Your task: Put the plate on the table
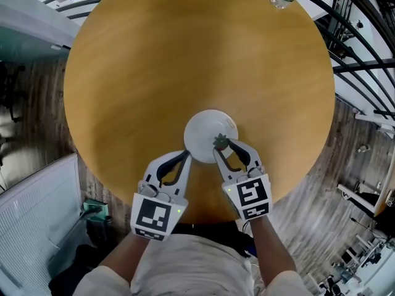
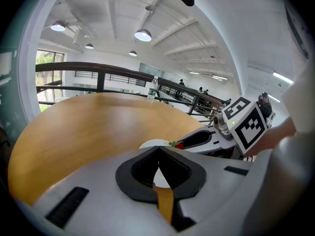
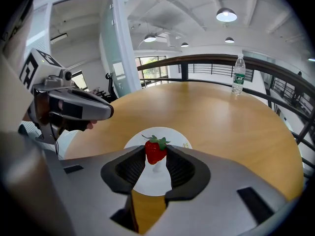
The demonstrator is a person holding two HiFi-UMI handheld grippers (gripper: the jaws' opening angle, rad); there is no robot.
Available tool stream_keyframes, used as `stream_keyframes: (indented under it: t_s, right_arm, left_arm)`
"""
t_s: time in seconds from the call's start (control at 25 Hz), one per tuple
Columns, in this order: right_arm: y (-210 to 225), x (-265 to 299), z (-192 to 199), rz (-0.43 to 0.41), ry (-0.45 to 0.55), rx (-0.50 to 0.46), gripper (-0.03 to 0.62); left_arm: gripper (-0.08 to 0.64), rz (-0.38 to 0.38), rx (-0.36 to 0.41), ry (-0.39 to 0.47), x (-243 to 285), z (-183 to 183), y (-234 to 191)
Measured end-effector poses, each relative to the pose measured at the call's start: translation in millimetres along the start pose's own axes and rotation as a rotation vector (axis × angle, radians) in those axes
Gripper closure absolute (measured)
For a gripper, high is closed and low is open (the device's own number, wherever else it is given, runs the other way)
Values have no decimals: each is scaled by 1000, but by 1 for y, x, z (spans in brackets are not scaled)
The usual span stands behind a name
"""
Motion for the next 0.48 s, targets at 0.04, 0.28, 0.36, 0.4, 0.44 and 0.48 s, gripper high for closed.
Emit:
stream_keyframes:
  t_s: [0.04, 0.28, 0.36, 0.4, 0.44, 0.48]
  right_arm:
    - [0, 2, 1, 0, -6, -5, 445]
    - [0, 17, 9, 4, -56, -31, 445]
    - [0, 19, 11, 8, -68, -40, 445]
    - [1, 20, 12, 9, -72, -43, 445]
    - [1, 21, 13, 10, -77, -45, 445]
    - [1, 22, 14, 11, -81, -47, 445]
  left_arm:
    - [535, 1, -3, -2, 0, 1, 0]
    - [535, 9, -16, -18, 3, 5, -2]
    - [535, 11, -18, -19, 4, 6, -2]
    - [535, 12, -20, -20, 4, 6, -1]
    - [535, 12, -21, -21, 5, 7, -1]
    - [535, 13, -22, -22, 5, 8, -1]
Point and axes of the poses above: the fingertips, and each gripper's own axes: x forward along the fingers, y to its right, z out of its underside, the point moved 9 cm from there along -x, backward along the fingers, and after that the axes turned 7 degrees about y, right-handed, at the moved point
